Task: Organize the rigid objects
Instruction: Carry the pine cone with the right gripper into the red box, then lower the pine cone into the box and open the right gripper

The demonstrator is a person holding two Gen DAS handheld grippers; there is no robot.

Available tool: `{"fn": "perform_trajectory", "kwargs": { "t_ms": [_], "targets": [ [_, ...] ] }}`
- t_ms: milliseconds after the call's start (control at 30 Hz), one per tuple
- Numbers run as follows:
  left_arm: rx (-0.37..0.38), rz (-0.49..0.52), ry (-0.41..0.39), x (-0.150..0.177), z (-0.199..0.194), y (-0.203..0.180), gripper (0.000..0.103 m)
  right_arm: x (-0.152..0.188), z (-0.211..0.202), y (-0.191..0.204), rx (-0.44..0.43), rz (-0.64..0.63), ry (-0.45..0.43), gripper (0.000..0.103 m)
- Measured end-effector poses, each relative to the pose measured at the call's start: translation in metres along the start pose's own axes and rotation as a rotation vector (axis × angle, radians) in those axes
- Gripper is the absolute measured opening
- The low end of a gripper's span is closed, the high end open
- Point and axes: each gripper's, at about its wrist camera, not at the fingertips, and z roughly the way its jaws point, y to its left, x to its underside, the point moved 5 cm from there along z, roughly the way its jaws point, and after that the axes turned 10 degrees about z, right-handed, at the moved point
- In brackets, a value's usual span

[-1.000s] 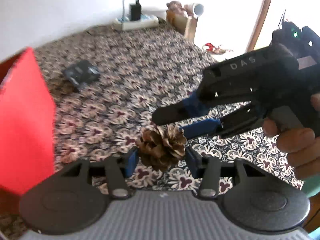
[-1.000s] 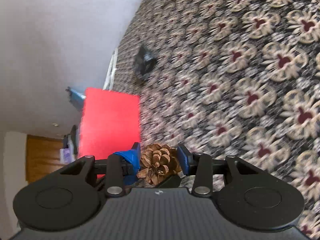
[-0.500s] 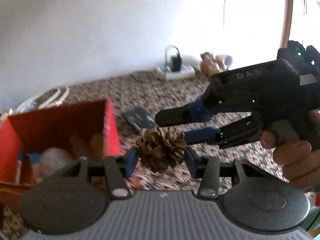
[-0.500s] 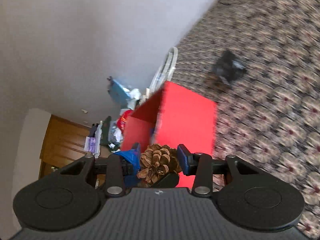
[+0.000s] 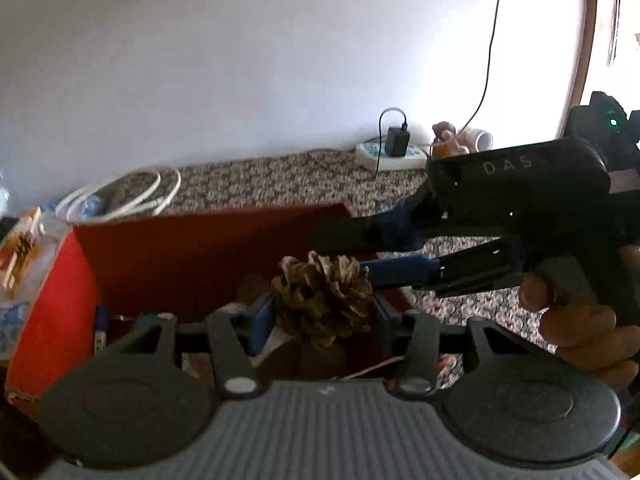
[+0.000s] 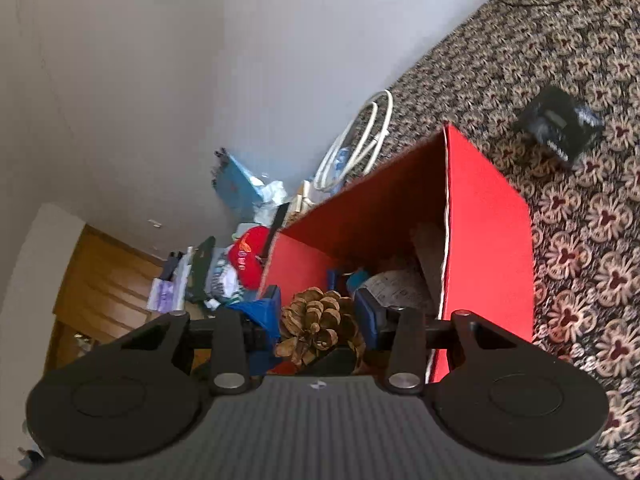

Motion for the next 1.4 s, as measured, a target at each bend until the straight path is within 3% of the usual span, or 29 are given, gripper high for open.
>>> {"fn": "perform_trajectory", "kwargs": {
  "t_ms": [233, 433, 1000, 1400],
  "targets": [
    [0.101, -0.018, 0.052, 0.016, 0.011, 0.019, 0.047, 0.012, 0.009, 0.005, 0.095, -0.054, -0.092, 0.023],
    [0.127, 0.004, 0.064, 0.022, 0.017, 0.025, 0.047, 0.020, 0.010, 0.008, 0.143, -0.077, -0.138, 0.024],
    [0.004, 0.036, 0.173, 0.020, 0.024, 0.038, 0.063, 0.030, 0.001, 0.009, 0.203, -0.087, -0.196, 0.025],
    [-0.071, 0.027, 0.222, 0.020, 0.023, 0.042, 0.069, 0.039, -0.008, 0.006, 0.202, -0.094, -0.220, 0.024]
  ]
}}
